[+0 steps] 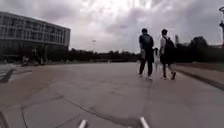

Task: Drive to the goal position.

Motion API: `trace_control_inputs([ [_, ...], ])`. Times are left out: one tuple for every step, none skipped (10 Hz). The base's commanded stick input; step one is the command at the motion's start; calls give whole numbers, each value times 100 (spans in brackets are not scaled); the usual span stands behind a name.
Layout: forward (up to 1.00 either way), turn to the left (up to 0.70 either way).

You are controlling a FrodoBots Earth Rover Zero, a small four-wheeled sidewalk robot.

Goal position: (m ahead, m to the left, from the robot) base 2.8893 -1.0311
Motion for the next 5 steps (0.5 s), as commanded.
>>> trace_control_inputs([
  [70, 0],
  [70, 0],
  [70, -20],
  [70, -35],
  [70, -35],
])
